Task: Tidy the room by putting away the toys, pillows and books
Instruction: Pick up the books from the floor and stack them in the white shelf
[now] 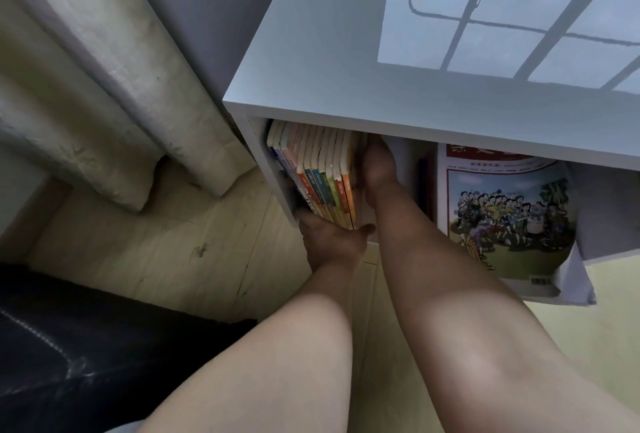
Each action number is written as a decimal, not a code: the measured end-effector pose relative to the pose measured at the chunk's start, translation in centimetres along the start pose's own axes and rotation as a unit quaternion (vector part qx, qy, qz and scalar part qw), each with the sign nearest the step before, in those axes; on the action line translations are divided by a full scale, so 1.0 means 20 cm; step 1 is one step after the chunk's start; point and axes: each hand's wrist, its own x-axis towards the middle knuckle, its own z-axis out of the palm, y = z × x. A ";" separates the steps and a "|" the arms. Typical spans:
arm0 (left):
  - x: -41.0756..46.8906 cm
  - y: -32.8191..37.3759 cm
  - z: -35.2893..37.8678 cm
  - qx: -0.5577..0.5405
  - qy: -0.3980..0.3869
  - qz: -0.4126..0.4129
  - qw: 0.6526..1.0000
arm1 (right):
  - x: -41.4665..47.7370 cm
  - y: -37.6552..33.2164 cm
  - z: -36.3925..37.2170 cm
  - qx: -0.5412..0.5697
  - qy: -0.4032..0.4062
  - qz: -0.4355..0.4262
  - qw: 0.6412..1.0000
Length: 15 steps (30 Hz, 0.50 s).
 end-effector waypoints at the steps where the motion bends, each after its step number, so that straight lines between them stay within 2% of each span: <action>1: -0.01 -0.01 0.00 0.016 -0.004 -0.002 1.000 | 0.01 0.00 0.00 -0.004 0.001 -0.004 1.000; 3: 0.01 -0.02 0.00 0.036 0.001 -0.050 0.998 | 0.03 0.01 0.00 -0.056 0.004 -0.017 0.998; 5: 0.01 -0.01 -0.01 0.053 -0.022 -0.133 0.989 | 0.02 0.01 -0.02 -0.117 0.021 -0.046 0.992; 8: -0.01 -0.04 -0.03 0.032 -0.058 -0.184 0.981 | -0.09 -0.01 -0.08 -0.189 0.024 -0.083 0.978; 10: -0.08 -0.02 -0.02 0.132 -0.184 -0.187 0.956 | -0.18 -0.03 -0.15 -0.226 0.024 -0.109 0.968; 12: -0.12 0.00 0.02 0.160 -0.264 -0.188 0.933 | -0.28 -0.06 -0.25 -0.264 0.061 -0.138 0.953; 14: -0.22 0.00 0.04 0.099 -0.333 -0.198 0.917 | -0.42 -0.08 -0.39 -0.310 0.150 -0.180 0.921; 15: -0.27 0.01 0.05 0.055 -0.326 -0.223 0.917 | -0.49 -0.09 -0.45 -0.317 0.196 -0.206 0.905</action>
